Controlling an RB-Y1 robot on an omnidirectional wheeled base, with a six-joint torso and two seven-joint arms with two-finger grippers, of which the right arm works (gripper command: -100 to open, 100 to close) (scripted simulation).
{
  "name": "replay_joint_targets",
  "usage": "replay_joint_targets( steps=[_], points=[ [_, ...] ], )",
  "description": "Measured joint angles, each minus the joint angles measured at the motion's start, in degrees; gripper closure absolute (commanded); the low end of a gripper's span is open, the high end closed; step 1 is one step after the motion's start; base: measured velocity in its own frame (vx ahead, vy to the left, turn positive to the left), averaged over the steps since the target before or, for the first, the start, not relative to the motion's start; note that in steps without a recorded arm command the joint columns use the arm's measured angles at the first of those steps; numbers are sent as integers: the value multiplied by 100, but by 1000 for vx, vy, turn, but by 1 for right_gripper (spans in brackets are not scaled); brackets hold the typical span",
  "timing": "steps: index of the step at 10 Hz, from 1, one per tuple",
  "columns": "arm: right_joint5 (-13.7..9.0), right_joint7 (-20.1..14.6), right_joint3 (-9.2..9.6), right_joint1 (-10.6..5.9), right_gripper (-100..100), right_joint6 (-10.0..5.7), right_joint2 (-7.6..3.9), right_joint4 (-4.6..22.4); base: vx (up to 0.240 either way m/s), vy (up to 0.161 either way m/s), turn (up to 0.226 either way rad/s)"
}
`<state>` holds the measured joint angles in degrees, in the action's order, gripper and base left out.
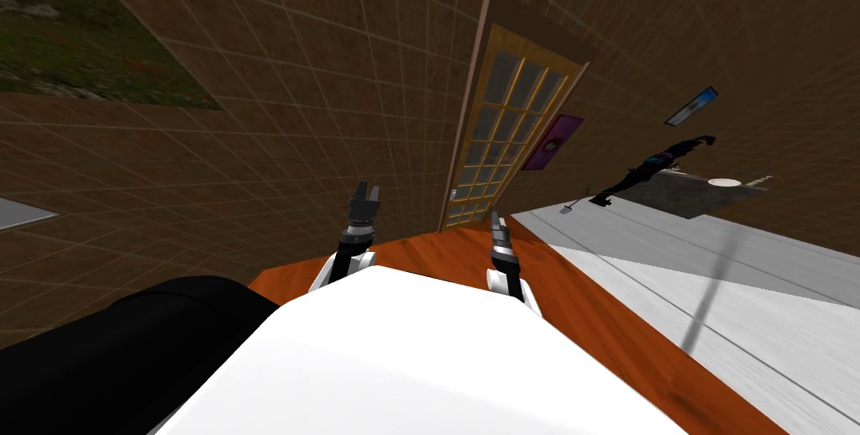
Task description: Pull the door open
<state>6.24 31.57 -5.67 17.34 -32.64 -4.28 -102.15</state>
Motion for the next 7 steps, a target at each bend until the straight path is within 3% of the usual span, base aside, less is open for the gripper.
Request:
replay_joint_targets(
  steps=[7],
  points=[
    [234, 704, -72, -406, -100, -223, -4, 1005, 68, -39, 58]
  ],
)
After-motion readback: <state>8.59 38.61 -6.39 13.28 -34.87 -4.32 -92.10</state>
